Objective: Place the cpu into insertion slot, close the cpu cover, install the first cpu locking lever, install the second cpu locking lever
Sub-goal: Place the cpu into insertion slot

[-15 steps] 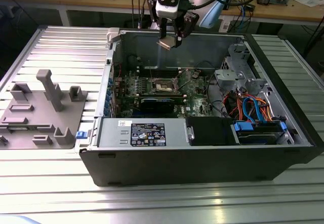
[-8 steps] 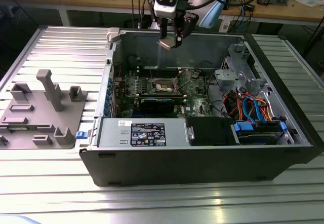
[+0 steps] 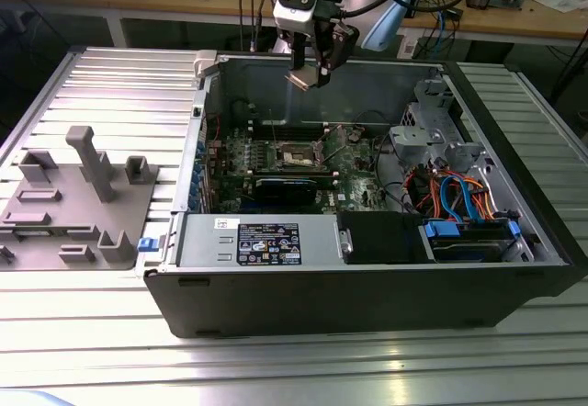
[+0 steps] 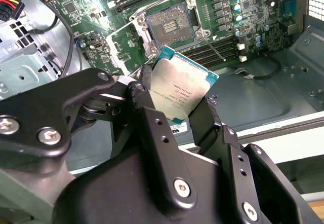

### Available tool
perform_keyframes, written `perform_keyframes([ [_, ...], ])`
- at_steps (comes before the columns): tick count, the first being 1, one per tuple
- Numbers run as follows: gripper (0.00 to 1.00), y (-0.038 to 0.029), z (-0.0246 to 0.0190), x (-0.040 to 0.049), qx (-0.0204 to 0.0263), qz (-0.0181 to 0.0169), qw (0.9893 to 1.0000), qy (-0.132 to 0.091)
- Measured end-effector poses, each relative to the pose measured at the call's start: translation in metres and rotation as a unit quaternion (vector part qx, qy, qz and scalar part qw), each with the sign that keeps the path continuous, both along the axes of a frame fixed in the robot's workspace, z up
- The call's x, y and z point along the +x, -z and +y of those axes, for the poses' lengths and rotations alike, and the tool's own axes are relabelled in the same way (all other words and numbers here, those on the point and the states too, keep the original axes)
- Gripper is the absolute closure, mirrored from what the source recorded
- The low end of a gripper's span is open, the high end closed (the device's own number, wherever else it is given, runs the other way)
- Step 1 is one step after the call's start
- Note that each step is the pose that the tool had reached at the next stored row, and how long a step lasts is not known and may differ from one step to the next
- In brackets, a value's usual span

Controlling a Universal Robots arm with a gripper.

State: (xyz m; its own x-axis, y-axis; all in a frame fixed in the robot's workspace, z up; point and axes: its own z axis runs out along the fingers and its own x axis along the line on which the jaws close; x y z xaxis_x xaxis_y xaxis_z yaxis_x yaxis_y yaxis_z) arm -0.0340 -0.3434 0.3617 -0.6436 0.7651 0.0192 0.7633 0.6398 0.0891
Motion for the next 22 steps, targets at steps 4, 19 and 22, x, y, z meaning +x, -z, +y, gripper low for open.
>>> perform_keyframes([
  [4,0.46,0.0,0.0,0.0,0.0,0.0,1.0,0.0],
  [19,0.46,0.0,0.0,0.0,0.0,0.0,0.9996,0.028],
  [22,0.46,0.0,0.0,0.0,0.0,0.0,0.9993,0.038],
])
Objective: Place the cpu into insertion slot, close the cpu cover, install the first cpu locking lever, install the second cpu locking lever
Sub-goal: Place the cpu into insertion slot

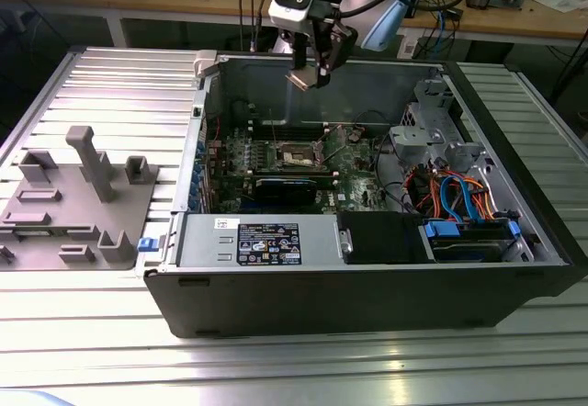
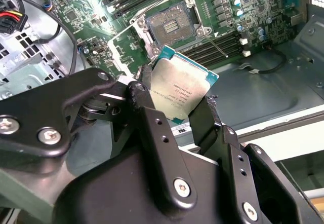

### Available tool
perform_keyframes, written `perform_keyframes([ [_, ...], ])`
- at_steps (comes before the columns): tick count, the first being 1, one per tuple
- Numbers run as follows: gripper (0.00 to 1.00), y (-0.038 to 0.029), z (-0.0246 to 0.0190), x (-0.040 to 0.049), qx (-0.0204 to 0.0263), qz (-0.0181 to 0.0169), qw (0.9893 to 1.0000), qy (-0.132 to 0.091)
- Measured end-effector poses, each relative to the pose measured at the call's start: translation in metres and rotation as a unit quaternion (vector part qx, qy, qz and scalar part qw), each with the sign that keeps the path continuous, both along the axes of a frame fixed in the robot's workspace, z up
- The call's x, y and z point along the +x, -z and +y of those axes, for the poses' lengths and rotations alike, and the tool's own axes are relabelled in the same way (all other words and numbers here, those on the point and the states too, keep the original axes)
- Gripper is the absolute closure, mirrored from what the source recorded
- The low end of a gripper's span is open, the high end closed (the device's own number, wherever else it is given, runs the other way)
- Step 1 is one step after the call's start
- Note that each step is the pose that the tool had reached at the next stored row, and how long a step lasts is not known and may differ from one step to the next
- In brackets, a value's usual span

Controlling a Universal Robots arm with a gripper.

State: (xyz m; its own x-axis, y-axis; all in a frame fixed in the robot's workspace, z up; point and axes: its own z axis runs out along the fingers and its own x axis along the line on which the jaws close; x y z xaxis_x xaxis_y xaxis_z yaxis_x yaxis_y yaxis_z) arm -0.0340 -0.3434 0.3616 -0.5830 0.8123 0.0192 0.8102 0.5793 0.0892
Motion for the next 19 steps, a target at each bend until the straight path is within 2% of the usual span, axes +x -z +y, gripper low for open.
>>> perform_keyframes([
  [7,0.46,0.0,0.0,0.0,0.0,0.0,0.9997,0.025],
  [19,0.46,0.0,0.0,0.0,0.0,0.0,0.9978,0.066],
])
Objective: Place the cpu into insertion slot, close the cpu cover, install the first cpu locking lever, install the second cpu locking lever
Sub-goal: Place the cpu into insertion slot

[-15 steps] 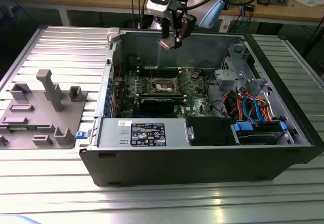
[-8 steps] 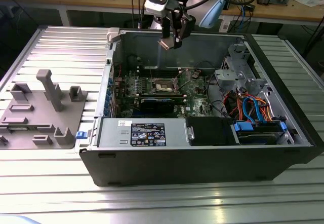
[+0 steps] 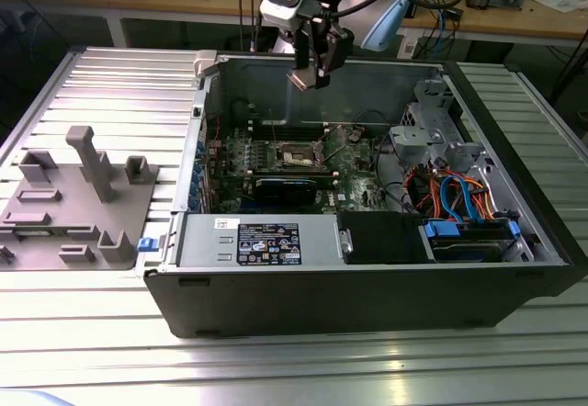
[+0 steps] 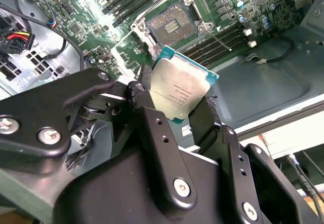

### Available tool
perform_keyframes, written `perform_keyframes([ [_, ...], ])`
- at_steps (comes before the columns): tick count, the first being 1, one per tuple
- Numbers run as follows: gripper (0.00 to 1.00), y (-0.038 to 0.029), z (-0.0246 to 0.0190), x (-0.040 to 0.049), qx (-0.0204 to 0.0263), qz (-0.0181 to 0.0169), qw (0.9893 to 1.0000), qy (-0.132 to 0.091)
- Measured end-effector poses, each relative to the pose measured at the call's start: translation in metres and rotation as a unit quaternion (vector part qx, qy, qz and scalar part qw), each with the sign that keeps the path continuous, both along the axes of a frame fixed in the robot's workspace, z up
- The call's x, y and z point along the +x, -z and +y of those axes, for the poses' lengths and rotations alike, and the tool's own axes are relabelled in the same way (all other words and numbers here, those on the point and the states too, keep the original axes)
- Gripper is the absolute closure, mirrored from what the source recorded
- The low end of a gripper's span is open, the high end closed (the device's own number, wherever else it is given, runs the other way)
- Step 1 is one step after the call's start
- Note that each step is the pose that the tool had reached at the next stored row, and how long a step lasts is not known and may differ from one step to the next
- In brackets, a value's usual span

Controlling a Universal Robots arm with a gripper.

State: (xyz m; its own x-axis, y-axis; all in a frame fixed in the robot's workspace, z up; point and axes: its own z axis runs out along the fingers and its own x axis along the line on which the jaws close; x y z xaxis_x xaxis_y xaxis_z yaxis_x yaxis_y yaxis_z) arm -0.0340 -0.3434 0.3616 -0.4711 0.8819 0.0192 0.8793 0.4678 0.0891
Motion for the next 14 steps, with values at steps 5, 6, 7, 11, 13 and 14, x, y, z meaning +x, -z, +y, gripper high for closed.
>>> perform_keyframes([
  [5,0.46,0.0,0.0,0.0,0.0,0.0,0.9997,0.024],
  [6,0.46,0.0,0.0,0.0,0.0,0.0,0.9996,0.029],
  [7,0.46,0.0,0.0,0.0,0.0,0.0,0.9993,0.037],
  [11,0.46,0.0,0.0,0.0,0.0,0.0,0.9983,0.058],
  [13,0.46,0.0001,0.0,0.0,0.0,0.0,0.9973,0.073],
  [14,0.46,0.0001,0.0,0.0,0.0,0.0,0.9966,0.082],
])
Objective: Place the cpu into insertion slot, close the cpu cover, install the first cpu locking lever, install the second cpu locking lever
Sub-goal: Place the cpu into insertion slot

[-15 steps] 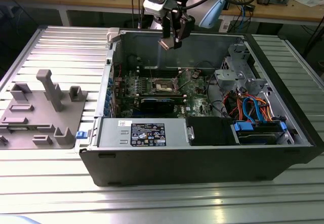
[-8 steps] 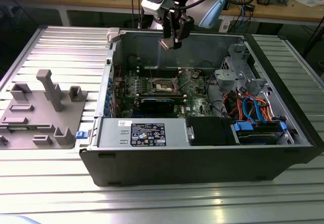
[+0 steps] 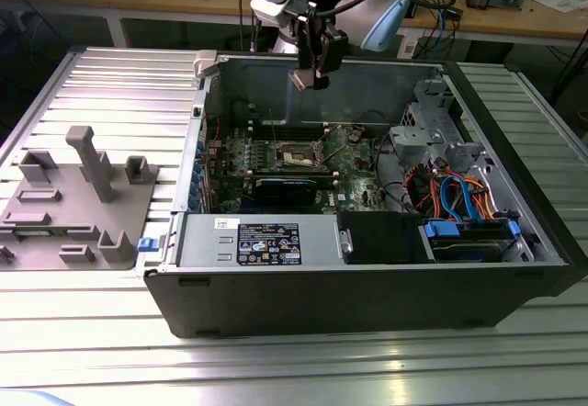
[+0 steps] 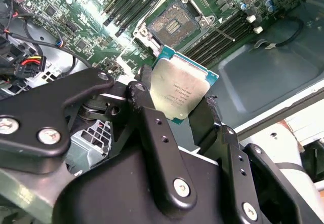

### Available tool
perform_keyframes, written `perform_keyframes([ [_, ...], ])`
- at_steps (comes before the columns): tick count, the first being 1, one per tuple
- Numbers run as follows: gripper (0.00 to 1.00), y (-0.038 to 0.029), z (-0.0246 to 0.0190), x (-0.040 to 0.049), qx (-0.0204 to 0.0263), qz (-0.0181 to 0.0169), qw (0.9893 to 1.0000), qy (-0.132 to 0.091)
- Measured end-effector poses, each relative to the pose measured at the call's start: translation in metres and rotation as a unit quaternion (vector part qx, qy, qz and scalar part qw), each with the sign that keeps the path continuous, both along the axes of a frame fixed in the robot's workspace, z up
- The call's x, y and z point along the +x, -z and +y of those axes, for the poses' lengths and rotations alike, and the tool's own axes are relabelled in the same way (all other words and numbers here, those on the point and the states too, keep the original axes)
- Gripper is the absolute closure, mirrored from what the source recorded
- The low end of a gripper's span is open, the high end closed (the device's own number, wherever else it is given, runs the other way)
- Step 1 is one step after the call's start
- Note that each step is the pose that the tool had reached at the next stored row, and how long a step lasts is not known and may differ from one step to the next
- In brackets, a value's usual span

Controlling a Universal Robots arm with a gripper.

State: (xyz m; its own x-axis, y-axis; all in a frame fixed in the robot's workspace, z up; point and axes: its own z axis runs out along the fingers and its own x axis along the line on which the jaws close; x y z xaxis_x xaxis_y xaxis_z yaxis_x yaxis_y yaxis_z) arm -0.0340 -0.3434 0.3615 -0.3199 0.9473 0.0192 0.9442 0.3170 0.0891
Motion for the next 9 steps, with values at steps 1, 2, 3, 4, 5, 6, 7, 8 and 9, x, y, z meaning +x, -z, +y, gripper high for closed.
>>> perform_keyframes([
  [1,0.46,0.0,0.0,0.0,0.0,0.0,0.9999,0.011],
  [2,0.46,0.0,0.0,0.0,0.0,0.0,0.9998,0.018],
  [3,0.46,0.0,0.0,0.0,0.0,0.0,0.9997,0.023],
  [4,0.46,0.0,0.0,0.0,0.0,0.0,0.9995,0.031],
  [5,0.46,0.0,0.0,0.0,0.0,0.0,0.9994,0.035],
  [6,0.46,0.0,0.0,0.0,0.0,0.0,0.9992,0.041],
  [7,0.46,0.0,0.0,0.0,0.0,0.0,0.999,0.045],
  [8,0.46,0.0,0.0,0.0,0.0,0.0,0.9988,0.048],
  [9,0.46,0.0,0.0,0.0,0.0,0.0,0.9987,0.051],
])
